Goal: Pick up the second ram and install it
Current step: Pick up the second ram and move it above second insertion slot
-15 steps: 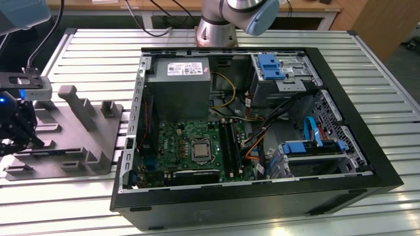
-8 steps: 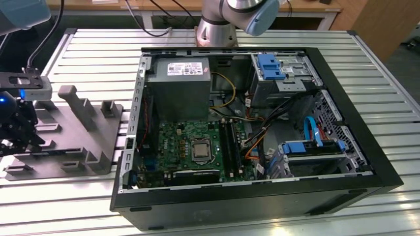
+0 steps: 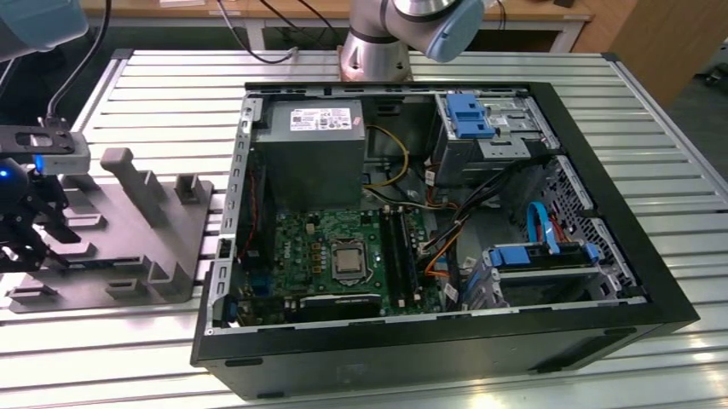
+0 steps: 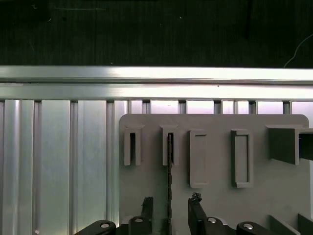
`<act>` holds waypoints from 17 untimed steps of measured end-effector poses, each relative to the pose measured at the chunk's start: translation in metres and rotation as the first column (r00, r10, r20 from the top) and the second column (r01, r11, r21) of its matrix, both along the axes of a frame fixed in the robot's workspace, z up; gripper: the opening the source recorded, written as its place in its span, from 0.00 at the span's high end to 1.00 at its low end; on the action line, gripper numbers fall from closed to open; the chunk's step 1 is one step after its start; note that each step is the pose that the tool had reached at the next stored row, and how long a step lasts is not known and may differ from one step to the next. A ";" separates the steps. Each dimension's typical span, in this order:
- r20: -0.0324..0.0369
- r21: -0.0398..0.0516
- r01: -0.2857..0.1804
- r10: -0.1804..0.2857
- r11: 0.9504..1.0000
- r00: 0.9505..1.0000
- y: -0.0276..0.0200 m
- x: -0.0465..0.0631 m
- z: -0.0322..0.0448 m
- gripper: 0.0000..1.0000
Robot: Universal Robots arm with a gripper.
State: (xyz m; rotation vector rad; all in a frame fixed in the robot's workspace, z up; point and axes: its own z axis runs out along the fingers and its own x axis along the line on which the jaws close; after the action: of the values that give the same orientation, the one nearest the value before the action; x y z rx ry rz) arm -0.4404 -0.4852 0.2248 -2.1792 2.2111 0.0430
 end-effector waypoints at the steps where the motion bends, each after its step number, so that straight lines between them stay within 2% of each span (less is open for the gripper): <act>1: 0.000 0.000 0.000 0.000 1.000 1.000 0.0000 0.000 -0.0016 0.58; 6: 0.000 0.001 0.000 0.000 1.000 1.000 0.0000 0.000 -0.0101 0.58; 11: 0.000 0.001 0.000 0.000 1.000 1.000 0.0000 0.000 -0.0113 0.58; 17: 0.000 0.001 0.000 0.000 1.000 1.000 0.0000 0.000 -0.0181 0.58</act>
State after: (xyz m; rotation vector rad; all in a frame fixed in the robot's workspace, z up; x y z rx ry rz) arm -0.4404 -0.4852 0.2068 -2.1787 2.2104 0.0448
